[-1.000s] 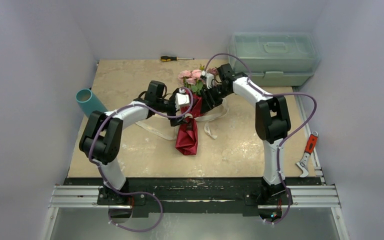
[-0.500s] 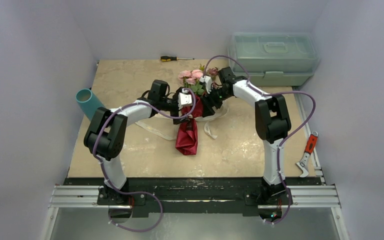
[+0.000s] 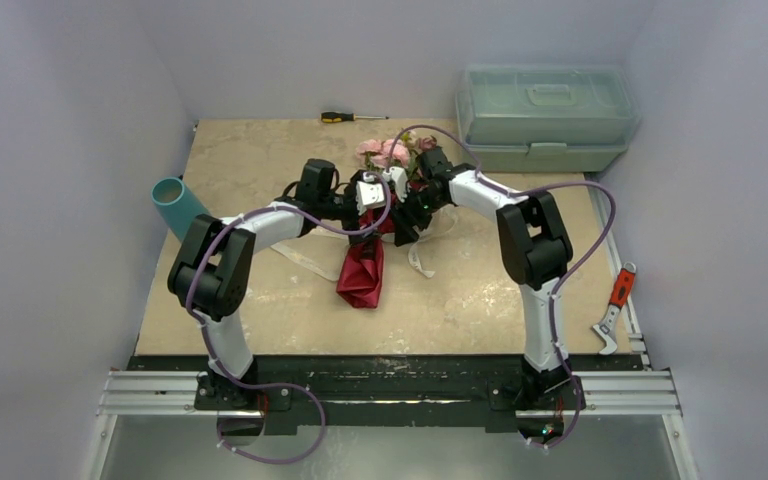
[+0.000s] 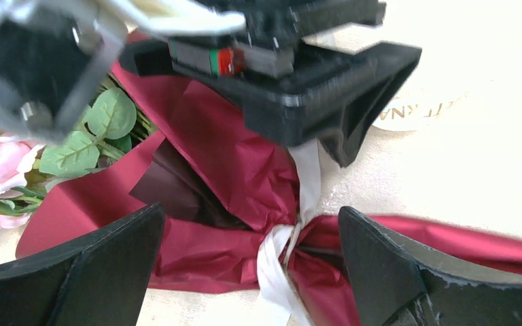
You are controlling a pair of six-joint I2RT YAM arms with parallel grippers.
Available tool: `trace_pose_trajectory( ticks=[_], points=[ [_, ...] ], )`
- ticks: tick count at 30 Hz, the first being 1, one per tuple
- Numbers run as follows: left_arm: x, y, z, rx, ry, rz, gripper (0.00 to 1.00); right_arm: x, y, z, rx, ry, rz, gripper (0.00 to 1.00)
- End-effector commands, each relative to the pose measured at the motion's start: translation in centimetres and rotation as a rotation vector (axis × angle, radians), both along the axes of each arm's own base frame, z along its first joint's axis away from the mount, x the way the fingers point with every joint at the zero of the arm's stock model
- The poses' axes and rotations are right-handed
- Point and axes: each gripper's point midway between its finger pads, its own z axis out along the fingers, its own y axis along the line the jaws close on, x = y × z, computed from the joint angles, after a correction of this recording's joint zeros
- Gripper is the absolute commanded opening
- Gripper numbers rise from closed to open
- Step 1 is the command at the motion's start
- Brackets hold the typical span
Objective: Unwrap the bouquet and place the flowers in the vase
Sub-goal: Untie the ribbon from the wrapping paper.
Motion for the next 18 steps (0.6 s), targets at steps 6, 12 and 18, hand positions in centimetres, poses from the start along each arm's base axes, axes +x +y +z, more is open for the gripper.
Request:
trace_pose_trajectory(
  ticks=[6, 12, 18],
  points=[
    [-0.1, 0.3, 1.7, -0.054, -0.026, 0.055, 1.0, -2.0, -2.2, -5.0, -0.271, -0.002, -0.085, 0.56],
    [-1.3, 1.4, 2.5, -0.068, -0.012, 0.078, 1.0, -1.1, -4.1, -1.2, -0.235, -0.084, -0.076, 0.72],
    [-1.1, 2.2, 2.4, -0.058, -0.004, 0.093, 1.0, 2.4, -5.3, 2.4, -0.219, -0.186, -0.091, 0.77]
  ],
)
